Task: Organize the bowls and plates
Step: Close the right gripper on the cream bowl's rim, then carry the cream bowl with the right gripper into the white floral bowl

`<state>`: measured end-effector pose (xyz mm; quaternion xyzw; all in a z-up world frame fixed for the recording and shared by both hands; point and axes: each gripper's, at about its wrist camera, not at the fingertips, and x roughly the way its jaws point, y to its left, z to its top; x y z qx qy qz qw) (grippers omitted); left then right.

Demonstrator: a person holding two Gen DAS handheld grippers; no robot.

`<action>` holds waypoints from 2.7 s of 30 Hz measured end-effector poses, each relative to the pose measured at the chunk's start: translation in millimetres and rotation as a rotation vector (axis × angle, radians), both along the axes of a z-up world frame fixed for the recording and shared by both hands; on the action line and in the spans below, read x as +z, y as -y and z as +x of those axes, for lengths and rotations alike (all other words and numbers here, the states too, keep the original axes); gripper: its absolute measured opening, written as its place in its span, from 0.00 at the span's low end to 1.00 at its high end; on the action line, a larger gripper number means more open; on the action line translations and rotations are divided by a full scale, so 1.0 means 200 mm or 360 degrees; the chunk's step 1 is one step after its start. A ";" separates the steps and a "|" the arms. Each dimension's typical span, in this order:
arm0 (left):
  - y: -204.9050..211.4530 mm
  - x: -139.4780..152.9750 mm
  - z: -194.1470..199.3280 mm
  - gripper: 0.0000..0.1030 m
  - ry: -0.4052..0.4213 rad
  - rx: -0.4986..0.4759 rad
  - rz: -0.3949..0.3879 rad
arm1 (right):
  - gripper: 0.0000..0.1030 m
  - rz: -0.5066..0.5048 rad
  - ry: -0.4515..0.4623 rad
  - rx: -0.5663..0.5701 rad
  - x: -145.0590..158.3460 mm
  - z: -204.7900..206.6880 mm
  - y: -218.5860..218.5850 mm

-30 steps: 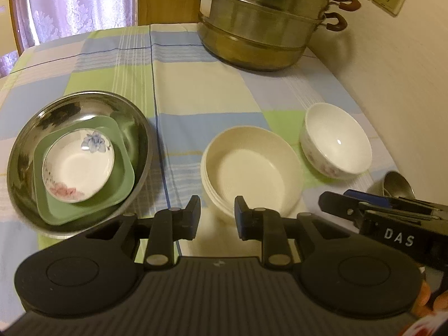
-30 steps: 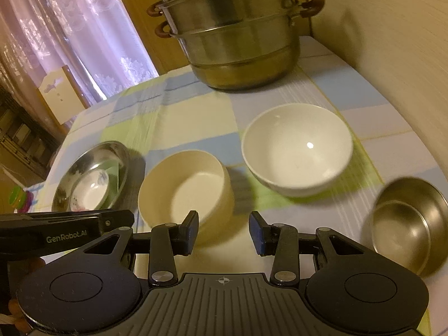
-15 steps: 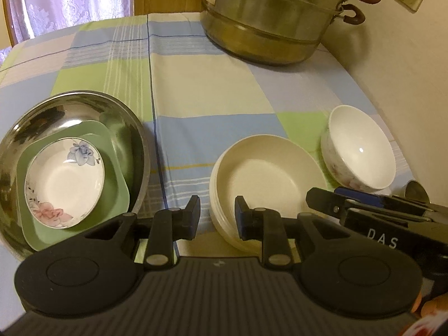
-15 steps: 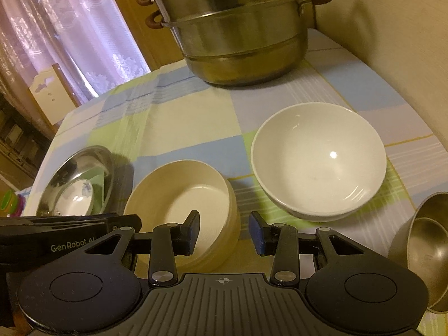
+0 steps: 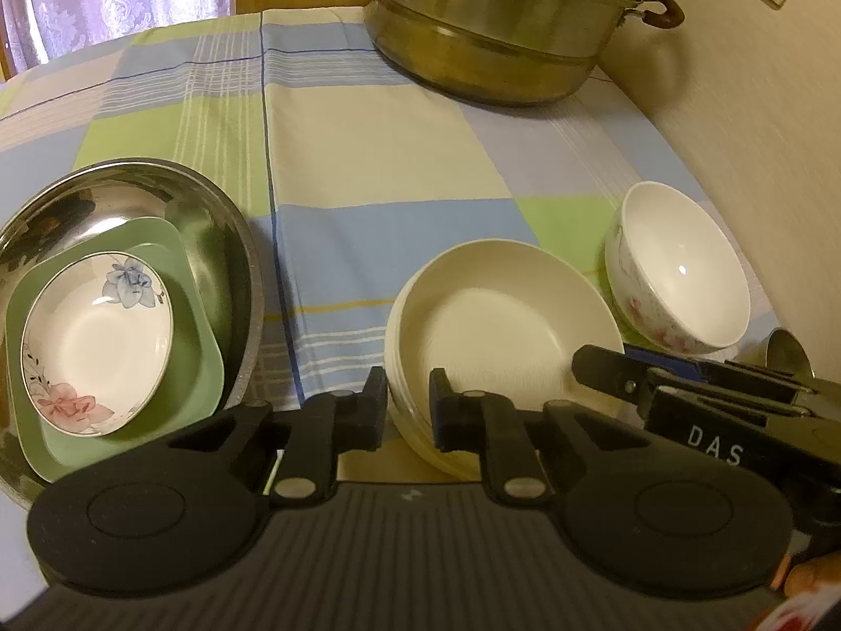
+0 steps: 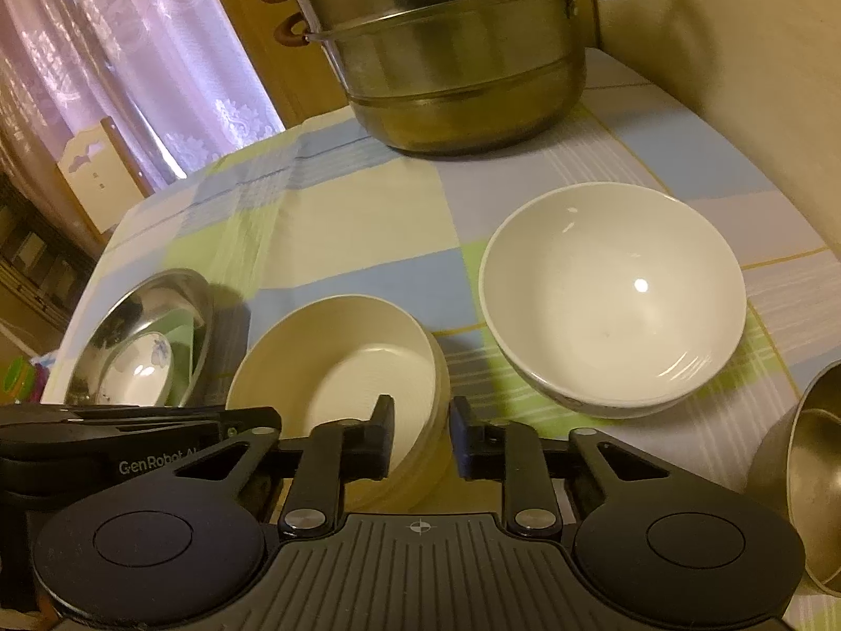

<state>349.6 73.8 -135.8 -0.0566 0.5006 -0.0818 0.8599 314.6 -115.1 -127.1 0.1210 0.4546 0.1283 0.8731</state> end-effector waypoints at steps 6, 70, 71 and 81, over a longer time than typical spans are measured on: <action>0.01 0.01 -0.03 0.14 0.0013 -0.0015 0.0012 | 0.14 -0.0012 0.0011 -0.0002 0.02 -0.01 0.01; 0.61 0.24 0.26 0.14 0.0148 -0.0371 -0.0046 | 0.14 -0.0035 0.0016 -0.0373 0.21 0.16 0.57; 0.61 0.24 0.26 0.14 0.0142 -0.0371 -0.0047 | 0.14 -0.0034 0.0013 -0.0374 0.21 0.16 0.57; 0.60 0.21 0.28 0.15 0.0078 -0.0358 -0.0067 | 0.14 -0.0010 -0.0012 -0.0385 0.19 0.17 0.58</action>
